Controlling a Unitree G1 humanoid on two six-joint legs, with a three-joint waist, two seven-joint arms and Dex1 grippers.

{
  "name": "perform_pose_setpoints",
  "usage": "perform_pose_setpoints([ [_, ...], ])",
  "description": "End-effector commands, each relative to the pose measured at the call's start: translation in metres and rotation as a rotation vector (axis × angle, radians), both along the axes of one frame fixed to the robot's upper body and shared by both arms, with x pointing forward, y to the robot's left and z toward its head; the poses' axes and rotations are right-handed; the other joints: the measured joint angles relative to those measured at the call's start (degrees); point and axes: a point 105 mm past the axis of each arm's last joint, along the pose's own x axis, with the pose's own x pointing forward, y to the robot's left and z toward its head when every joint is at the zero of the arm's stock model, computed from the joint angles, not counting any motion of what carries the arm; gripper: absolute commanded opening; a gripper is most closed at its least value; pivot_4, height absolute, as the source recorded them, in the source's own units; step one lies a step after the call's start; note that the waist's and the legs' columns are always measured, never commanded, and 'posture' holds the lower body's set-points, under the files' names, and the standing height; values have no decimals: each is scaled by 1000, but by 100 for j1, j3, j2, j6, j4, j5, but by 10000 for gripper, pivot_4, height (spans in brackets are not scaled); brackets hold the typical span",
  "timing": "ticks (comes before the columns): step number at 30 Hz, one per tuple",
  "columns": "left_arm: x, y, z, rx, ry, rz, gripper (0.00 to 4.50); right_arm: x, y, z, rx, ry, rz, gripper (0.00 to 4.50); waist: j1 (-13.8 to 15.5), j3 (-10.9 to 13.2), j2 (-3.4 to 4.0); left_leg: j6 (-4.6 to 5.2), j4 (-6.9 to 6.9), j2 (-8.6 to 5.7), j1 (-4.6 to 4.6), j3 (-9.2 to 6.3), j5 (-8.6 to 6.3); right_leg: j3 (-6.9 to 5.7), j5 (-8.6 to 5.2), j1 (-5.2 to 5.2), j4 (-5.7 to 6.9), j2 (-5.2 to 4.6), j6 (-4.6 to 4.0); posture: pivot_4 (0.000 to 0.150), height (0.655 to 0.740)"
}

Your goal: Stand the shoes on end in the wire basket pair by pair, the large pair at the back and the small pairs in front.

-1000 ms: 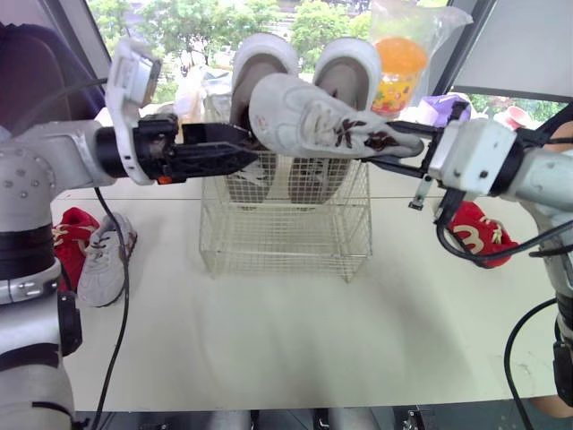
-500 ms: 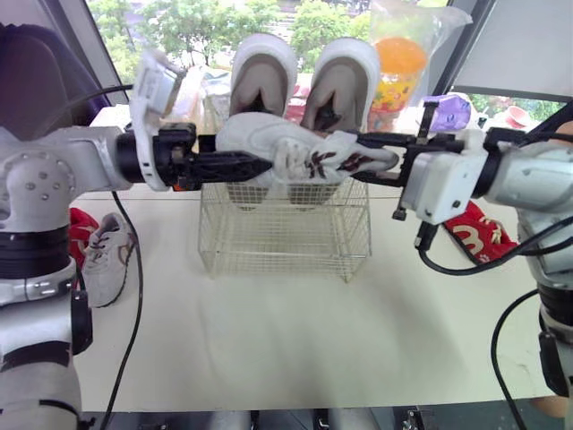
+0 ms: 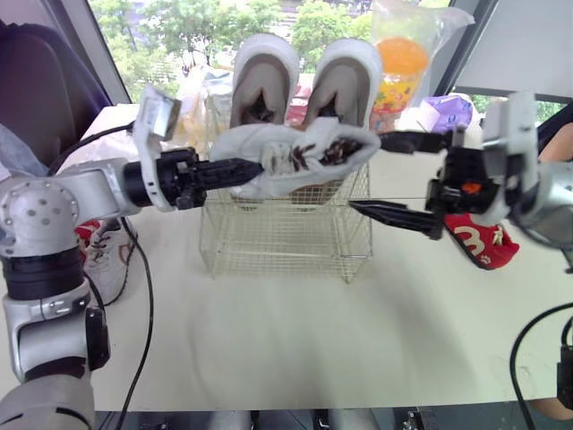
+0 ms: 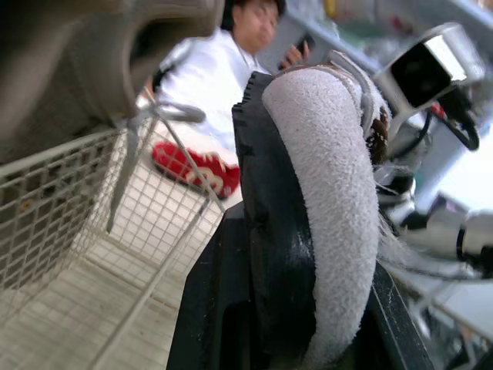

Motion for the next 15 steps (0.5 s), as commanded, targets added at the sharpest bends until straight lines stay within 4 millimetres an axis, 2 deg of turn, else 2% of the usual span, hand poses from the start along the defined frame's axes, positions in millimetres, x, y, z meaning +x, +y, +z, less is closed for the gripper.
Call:
perform_pose_setpoints([
  [1, -14, -3, 12, -67, -56, -23, 2575, -7, -6, 3, 221, 173, 46, 44651, -4, 0, 0, 0, 0, -1, 1, 1, 0, 0, 0, 1, 0, 0, -1, 1500, 7400],
  [4, -18, -10, 11, -113, -43, -26, 2575, 1, 7, -12, 374, 288, 50, 44651, -25, -1, -1, 0, 0, -4, 3, 1, 0, 2, 0, 2, 1, 5, 0, 1500, 7400],
  [6, -20, -14, 10, -132, -32, -27, 2575, 4, 17, -13, 457, 319, 71, 44651, -46, -1, 1, 0, 0, -4, 4, 3, 0, 6, 0, -1, 3, 8, 1, 1500, 7400],
  [11, -16, -20, 4, -153, 5, 2, 2575, -4, 50, 9, 576, 280, 219, 44651, -26, -1, 1, 0, 1, -4, 2, 2, 0, 8, 0, -7, 8, 12, 1, 1500, 7400],
  [13, -14, -20, 0, -151, 23, 15, 2575, -6, 55, 21, 627, 261, 259, 44651, -23, -1, 1, 0, 1, -5, 2, 3, 0, 8, 0, -7, 8, 11, 1, 1500, 7400],
  [15, -12, -21, -2, -147, 31, 28, 2575, -6, 57, 26, 639, 253, 269, 44651, 7, -2, -1, 0, 1, -5, 0, 1, 0, 5, 0, -6, 6, 11, 1, 1500, 7400],
])
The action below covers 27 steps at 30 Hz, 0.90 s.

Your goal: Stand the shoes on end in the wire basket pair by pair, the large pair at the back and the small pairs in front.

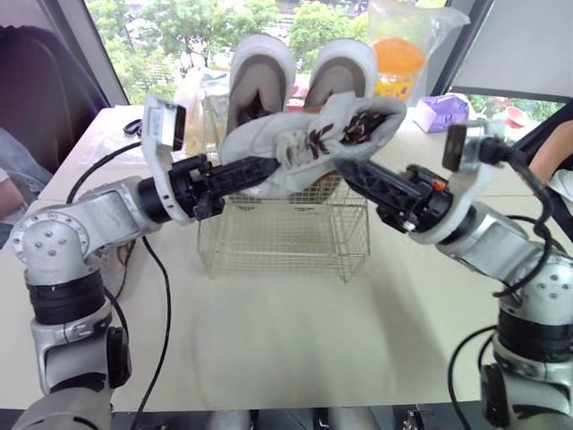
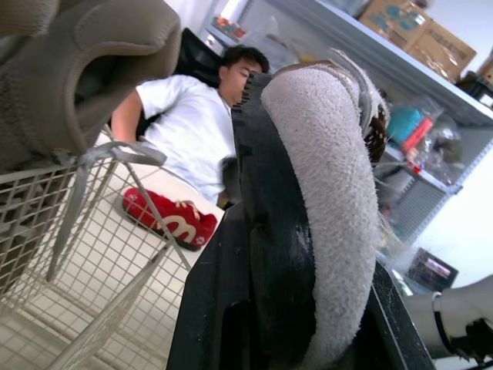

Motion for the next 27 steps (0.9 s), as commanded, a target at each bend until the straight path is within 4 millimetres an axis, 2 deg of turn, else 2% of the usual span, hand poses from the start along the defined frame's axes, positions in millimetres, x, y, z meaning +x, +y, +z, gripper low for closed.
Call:
perform_pose_setpoints([
  [1, -1, -3, 0, 6, -8, 14, 2575, -11, 3, 20, 62, -73, 33, 44651, 25, 0, -1, 0, 0, 0, -2, 0, 0, -4, 0, 0, -2, 0, 0, 1500, 7400],
  [9, -1, -9, -4, -2, 5, 17, 2575, -3, 16, 33, 101, -74, 36, 44651, -11, -1, 0, 0, -1, -2, -2, 4, 0, -3, 0, 0, -4, 0, 0, 1500, 7400],
  [12, -2, -10, -4, -2, 4, 17, 2575, 1, 22, 31, 89, -67, 33, 35815, -12, 0, 0, 0, -3, -1, -2, 4, 0, -3, 0, 0, -4, 1, -1, 1500, 7400],
  [16, -2, -10, -5, 18, 6, 21, 2575, 0, 23, 31, 77, -69, 40, 18139, 2, -1, 0, 0, -3, -2, -3, 5, 0, -4, 0, 0, -5, 1, -1, 1500, 7400],
  [17, -2, -9, -4, 20, 8, 28, 7574, 0, 22, 31, 73, -71, 42, 13198, 1, 0, 0, 0, -3, -2, -3, 5, 0, -3, 0, 0, -5, 0, -1, 1500, 7400],
  [19, -2, -7, -1, 23, 4, 33, 17518, 1, 20, 31, 58, -71, 33, 8767, -8, 0, 0, 0, -3, -2, -3, 4, 0, -3, 0, 0, -5, 0, -1, 1500, 7400],
  [24, -8, 6, -2, 152, -78, 75, 42742, 8, 5, 42, -52, -123, -3, 8721, -21, 2, 3, 1, -6, -1, -2, 6, 0, -3, -1, -2, -6, 1, -1, 1500, 7400],
  [25, -9, 11, -4, 199, -98, 93, 44462, 11, -1, 45, -95, -148, -21, 8721, -17, 2, 3, 1, -6, -2, -4, 13, 0, -3, -1, -5, -7, 2, -2, 1500, 7400],
  [27, -8, 22, -9, 291, -128, 128, 44462, 17, -13, 54, -186, -207, -51, 8721, -14, 2, 5, 1, -10, -2, -5, 23, -1, -4, -10, -7, -12, 2, -18, 1500, 7400],
])
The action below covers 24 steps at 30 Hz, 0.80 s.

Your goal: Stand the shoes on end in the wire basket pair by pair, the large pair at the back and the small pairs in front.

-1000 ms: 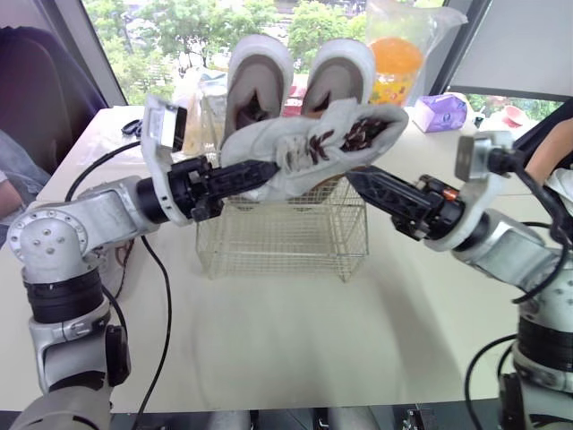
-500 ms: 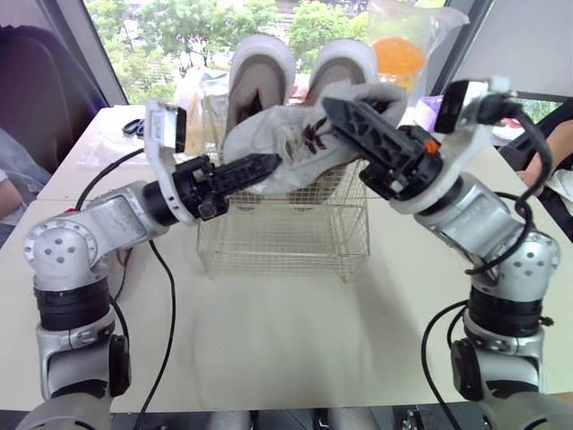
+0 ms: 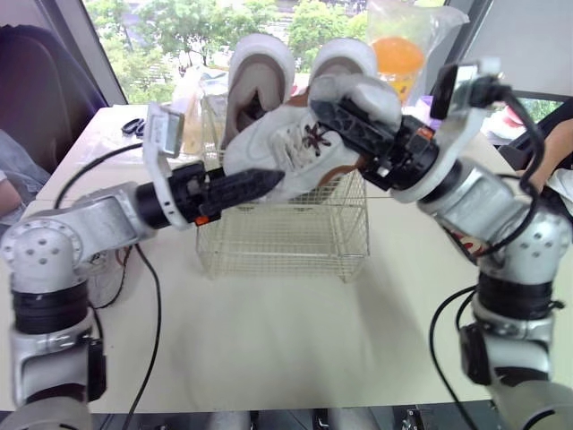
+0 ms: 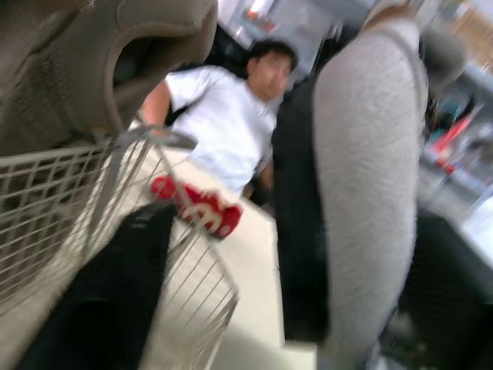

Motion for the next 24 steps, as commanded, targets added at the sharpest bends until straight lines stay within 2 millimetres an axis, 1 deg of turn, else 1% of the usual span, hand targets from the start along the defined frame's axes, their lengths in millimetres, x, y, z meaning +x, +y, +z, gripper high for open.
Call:
perform_pose_setpoints([
  [1, -4, 15, -3, 136, -78, 33, 44462, 1, -21, 24, -102, -138, -29, 8721, 3, 0, 2, 0, -2, -1, 1, 5, 0, 2, -2, -1, -2, 0, -4, 1500, 7400],
  [4, -1, 32, -9, 249, -133, 83, 44462, 13, -35, 35, -259, -241, -78, 8721, 1, 1, 3, 0, -8, 0, -1, 9, 0, 2, -4, -6, -7, 0, -7, 1500, 7400],
  [6, 1, 38, -10, 276, -151, 97, 44462, 23, -40, 32, -399, -321, -121, 8721, 3, 1, 3, 0, -11, 1, -1, 11, 0, 2, -5, -8, -10, 1, -7, 1500, 7400],
  [9, 2, 41, -9, 284, -166, 97, 44462, 40, -43, 18, -610, -423, -98, 8721, -7, 1, 3, 0, -12, 3, -3, 13, -1, 3, -6, -10, -17, 0, -8, 1500, 7400],
  [12, 2, 40, -8, 280, -179, 99, 44462, 51, -40, 3, -731, -507, -47, 8721, -11, 1, 2, 0, -11, 3, -4, 18, -1, 7, -5, -11, -17, -1, -5, 1500, 7400],
  [13, 1, 39, -9, 281, -180, 98, 44462, 53, -38, -5, -774, -532, -22, 8721, -11, 2, 3, 0, -11, 3, -4, 19, -1, 7, -4, -11, -17, -1, -4, 1500, 7400],
  [16, 0, 37, -12, 283, -184, 102, 44462, 67, -33, -27, -838, -545, 7, 8721, -10, 1, 2, -1, -12, 4, -7, 18, -1, 7, 8, -16, -10, -1, 17, 1500, 7400],
  [18, 0, 36, -12, 279, -185, 108, 44462, 73, -31, -35, -841, -542, 9, 8721, -10, 2, 3, -1, -12, 4, -7, 17, -1, 6, 8, -16, -9, 0, 18, 1500, 7400],
  [21, -1, 33, -13, 281, -188, 106, 44462, 80, -26, -52, -858, -524, 40, 8721, 8, 2, 3, -2, -12, 4, -7, 15, 0, 5, 9, -15, -7, -1, 18, 1500, 7400],
  [22, -2, 33, -13, 282, -188, 106, 44462, 81, -25, -55, -859, -520, 46, 8721, 9, 2, 3, -2, -11, 4, -8, 15, 0, 4, 9, -16, -7, -1, 17, 1500, 7400],
  [24, -3, 31, -15, 286, -190, 103, 44462, 84, -24, -65, -899, -516, 49, 8721, 5, 2, 3, -2, -11, 3, -9, 15, 0, 4, 9, -15, -8, -2, 18, 1500, 7400],
])
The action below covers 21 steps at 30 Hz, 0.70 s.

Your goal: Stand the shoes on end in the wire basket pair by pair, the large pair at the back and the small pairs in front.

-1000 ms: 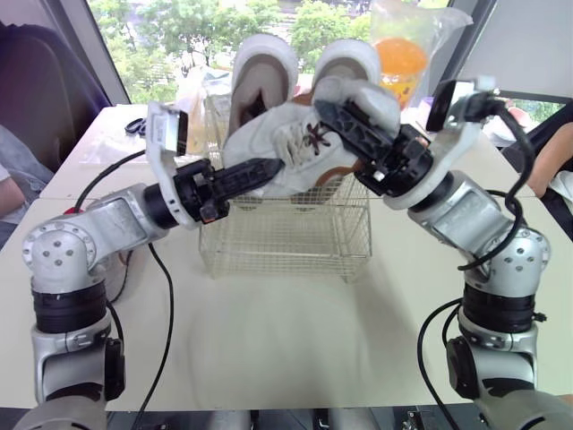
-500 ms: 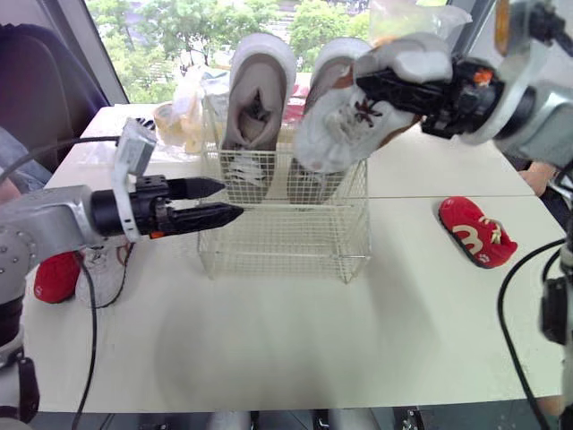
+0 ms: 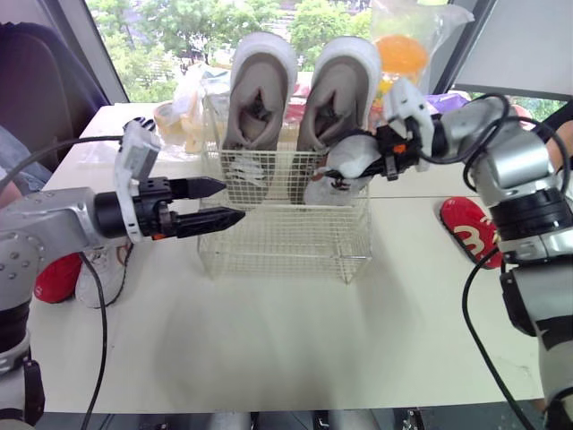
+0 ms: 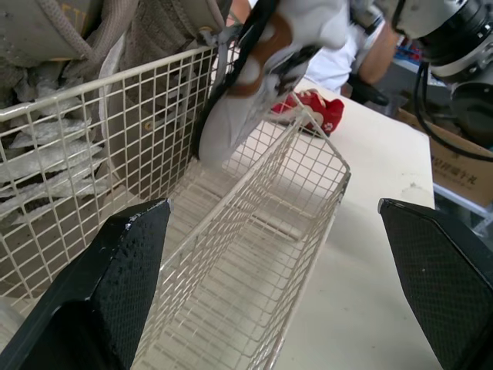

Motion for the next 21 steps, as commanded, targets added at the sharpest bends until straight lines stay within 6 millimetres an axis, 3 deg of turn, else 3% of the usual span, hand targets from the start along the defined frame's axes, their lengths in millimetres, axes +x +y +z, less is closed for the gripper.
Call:
perform_pose_setpoints([
  [1, -6, -4, 6, 7, -49, -7, 44855, 3, -2, -2, -41, -39, -10, 13685, -2, 0, 0, 0, 0, -1, 0, 1, 0, 0, 0, 0, 0, -1, 0, 1500, 7400],
  [5, -5, -5, 4, 12, -49, -3, 45000, 2, -3, -9, -80, -30, -12, 33682, -7, 0, 0, 0, 0, -1, 1, 0, 0, 0, 0, 0, 2, -1, 0, 1500, 7400],
  [8, -5, -5, 3, 15, -48, 0, 45000, -5, -4, -4, -80, -44, -2, 44853, -13, 0, 0, -1, 3, 0, 6, -1, 1, -2, 0, 5, 4, 0, 0, 1500, 7400],
  [16, -3, 1, 2, 33, -49, 47, 45000, -37, -16, 37, -38, -157, -17, 44853, 1, 1, 2, -2, 2, 0, 5, -1, 0, -2, 0, 4, 4, 0, 0, 1500, 7400],
  [21, 9, 25, 3, 78, -63, 255, 45000, -70, -28, 77, 0, -250, -35, 44853, -2, 2, 2, -2, 1, 0, 5, -4, 0, -3, 0, 3, 3, -2, -1, 1500, 7400],
])
